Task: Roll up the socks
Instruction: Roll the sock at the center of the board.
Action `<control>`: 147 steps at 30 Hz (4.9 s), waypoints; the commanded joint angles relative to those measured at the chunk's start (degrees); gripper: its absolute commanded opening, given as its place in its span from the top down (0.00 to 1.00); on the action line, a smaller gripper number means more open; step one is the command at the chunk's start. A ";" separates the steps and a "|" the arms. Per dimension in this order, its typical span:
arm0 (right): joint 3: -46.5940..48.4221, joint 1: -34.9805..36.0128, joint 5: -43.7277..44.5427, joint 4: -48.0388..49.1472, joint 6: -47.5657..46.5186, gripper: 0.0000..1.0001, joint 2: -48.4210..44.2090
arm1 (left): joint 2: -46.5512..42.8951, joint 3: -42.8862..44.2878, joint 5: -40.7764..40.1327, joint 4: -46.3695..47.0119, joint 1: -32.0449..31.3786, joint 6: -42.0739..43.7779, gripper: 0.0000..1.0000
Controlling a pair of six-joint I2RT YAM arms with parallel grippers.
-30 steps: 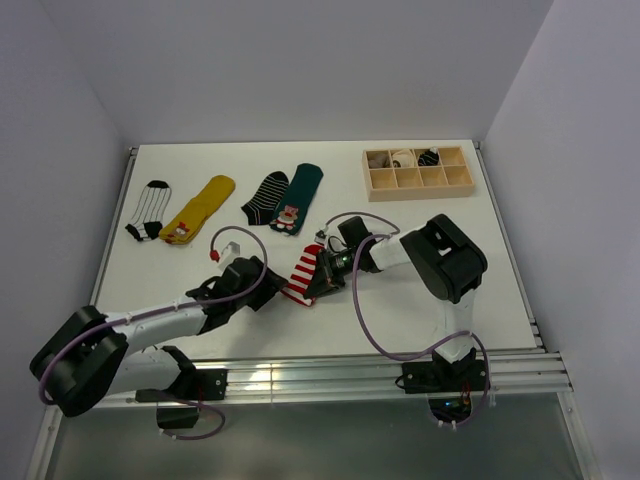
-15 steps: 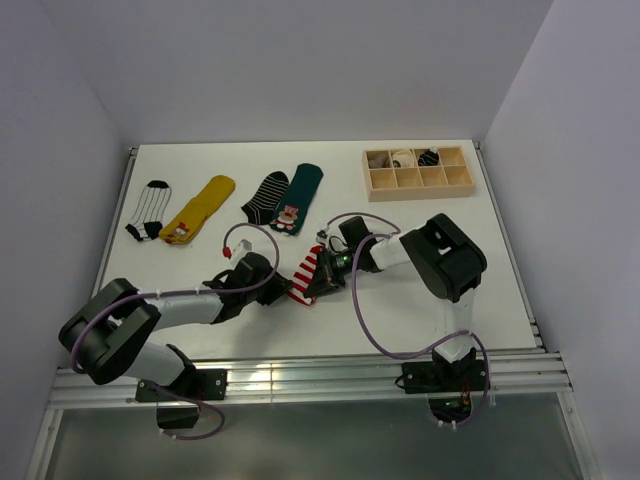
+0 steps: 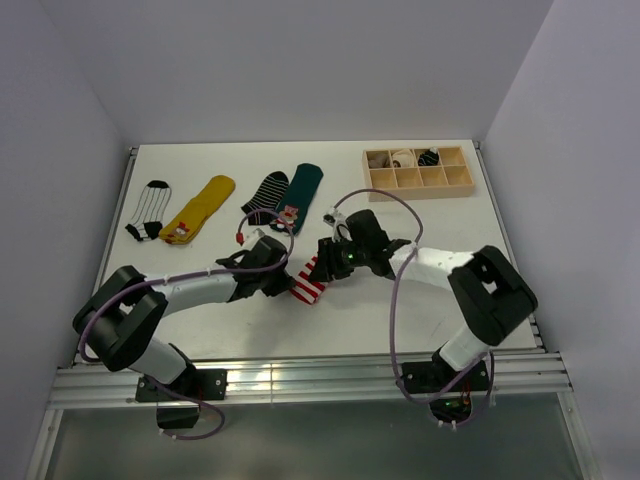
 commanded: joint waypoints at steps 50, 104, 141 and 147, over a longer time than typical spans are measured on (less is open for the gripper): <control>-1.25 4.88 -3.39 4.59 -7.32 1.00 7.37 | -17.58 -0.87 -9.61 -6.82 0.38 -0.98 0.28; -5.73 4.85 20.91 1.07 -7.30 0.51 -8.69 | 3.06 4.47 -1.17 -8.91 0.02 2.61 0.72; -3.18 26.69 41.71 5.38 -15.93 1.00 0.88 | -0.27 6.86 0.77 -10.86 -0.15 3.50 0.41; -4.68 17.45 21.08 5.56 -13.38 1.00 -1.59 | -7.04 4.22 -2.40 -9.72 0.72 2.53 0.31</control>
